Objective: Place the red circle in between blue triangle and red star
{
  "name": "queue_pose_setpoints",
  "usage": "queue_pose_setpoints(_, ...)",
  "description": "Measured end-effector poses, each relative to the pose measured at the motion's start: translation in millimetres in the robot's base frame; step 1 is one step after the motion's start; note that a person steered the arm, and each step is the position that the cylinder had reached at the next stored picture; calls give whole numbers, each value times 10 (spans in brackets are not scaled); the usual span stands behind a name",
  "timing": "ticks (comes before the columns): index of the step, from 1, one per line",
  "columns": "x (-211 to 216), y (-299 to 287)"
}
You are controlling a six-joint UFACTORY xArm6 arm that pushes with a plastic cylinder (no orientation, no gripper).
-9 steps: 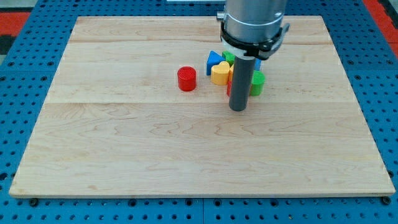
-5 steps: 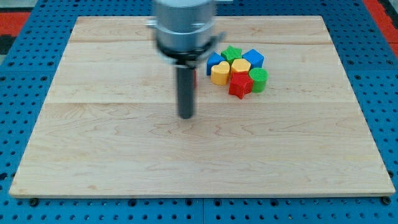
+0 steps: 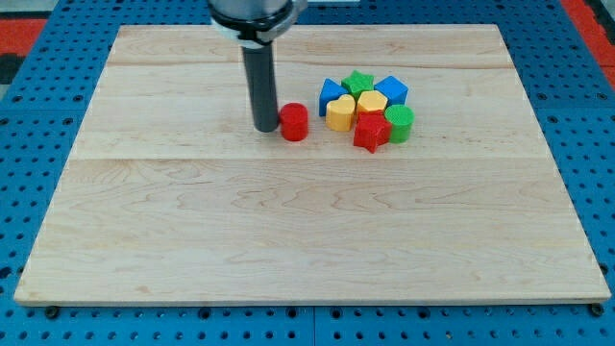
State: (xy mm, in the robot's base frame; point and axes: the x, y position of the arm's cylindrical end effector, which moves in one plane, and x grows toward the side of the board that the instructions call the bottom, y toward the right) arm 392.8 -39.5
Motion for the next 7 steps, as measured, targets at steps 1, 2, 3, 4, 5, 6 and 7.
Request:
queue_pose_setpoints(1,0,169)
queue_pose_setpoints(2,43,148)
queue_pose_setpoints(3,73,133)
queue_pose_setpoints(4,24,170)
queue_pose_setpoints(5,-147,505)
queue_pose_setpoints(6,-54,471)
queue_pose_setpoints(7,373,-134)
